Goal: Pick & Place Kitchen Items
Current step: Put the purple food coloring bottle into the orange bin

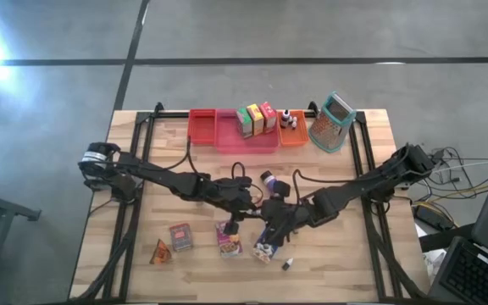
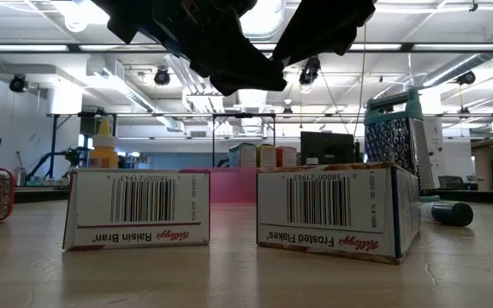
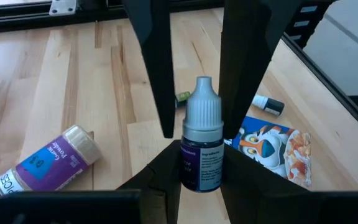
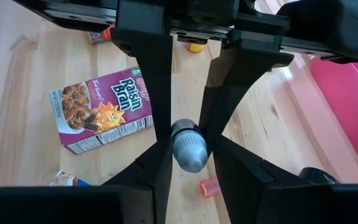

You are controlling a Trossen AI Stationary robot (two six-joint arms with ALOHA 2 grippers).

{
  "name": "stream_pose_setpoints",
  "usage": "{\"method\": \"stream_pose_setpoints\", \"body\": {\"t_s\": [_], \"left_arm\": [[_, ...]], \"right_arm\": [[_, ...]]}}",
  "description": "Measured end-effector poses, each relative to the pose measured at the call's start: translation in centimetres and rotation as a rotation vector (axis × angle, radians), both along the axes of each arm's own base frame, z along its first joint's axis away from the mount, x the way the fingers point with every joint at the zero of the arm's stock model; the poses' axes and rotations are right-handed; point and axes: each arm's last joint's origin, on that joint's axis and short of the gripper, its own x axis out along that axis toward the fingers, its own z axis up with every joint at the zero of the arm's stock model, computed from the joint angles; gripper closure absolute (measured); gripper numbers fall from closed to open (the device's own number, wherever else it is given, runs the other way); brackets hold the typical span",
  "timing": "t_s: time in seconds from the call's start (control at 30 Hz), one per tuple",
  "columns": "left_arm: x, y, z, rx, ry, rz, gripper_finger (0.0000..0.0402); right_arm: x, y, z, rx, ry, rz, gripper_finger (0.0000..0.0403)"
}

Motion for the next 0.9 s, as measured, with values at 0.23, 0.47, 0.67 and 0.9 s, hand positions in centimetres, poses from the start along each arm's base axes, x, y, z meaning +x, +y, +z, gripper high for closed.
{"method": "stream_pose_setpoints", "body": {"t_s": [0.23,0.47,0.67,0.9], "left_arm": [[0.01,0.0,0.01,0.0,-0.001,0.002,0.0305],[0.0,0.0,-0.01,-0.025,0.006,0.014,0.03],[-0.01,-0.05,0.01,-0.028,0.005,0.006,0.0268],[-0.93,0.34,0.77,0.001,0.042,0.062,0.0204]], "right_arm": [[-0.01,0.0,0.0,-0.003,0.001,0.003,0.0329],[0.0,-0.01,0.0,-0.014,0.004,0.013,0.0338],[-0.02,-0.02,0.0,0.001,0.012,0.027,0.0336],[-0.69,-0.13,0.2,0.053,0.062,0.035,0.0336]]}}
